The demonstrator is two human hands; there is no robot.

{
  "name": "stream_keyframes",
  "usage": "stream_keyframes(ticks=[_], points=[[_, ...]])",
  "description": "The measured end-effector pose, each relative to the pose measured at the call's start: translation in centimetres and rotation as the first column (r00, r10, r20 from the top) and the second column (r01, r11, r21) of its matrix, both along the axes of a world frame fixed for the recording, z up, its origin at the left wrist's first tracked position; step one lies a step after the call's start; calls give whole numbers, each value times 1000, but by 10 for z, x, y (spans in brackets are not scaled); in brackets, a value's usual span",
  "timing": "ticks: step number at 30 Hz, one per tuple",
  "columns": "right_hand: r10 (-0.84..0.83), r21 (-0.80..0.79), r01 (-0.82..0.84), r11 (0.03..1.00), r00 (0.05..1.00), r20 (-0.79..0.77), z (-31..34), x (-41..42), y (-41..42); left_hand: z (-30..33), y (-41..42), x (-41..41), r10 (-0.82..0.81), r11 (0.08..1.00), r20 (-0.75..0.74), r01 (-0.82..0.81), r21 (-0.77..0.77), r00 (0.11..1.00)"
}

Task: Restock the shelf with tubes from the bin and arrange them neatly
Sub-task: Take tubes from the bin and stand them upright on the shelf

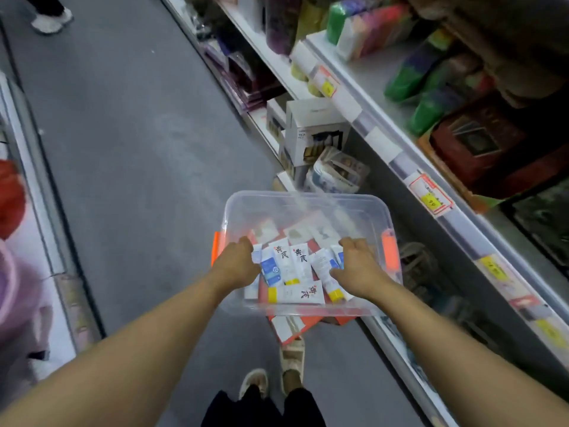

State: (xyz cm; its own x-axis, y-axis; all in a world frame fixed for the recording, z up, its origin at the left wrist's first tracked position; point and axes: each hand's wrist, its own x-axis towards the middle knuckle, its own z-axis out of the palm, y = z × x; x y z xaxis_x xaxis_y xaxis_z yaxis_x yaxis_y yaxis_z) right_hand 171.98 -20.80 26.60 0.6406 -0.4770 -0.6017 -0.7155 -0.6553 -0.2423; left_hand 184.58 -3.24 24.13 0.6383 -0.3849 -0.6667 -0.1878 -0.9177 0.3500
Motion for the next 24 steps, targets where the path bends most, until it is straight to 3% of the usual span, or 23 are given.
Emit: stream_keyframes(ticks=[13,15,19,24], points=[[9,109,1,994,996,-89,-129,11,-39,-138,-38,-10,142,973,-90,-122,198,986],[1,127,11,992,996,-94,-140,9,-42,-154,-41,-13,79,979,-95,-60,194,992],[-25,150,40,988,995,-100,-156,3,-45,-175,-57,-29,-121,981,-242,153,121,963],[-47,127,58,990,995,-89,-170,0,-49,-190,-64,-38,-347,911,-227,385,150,910]])
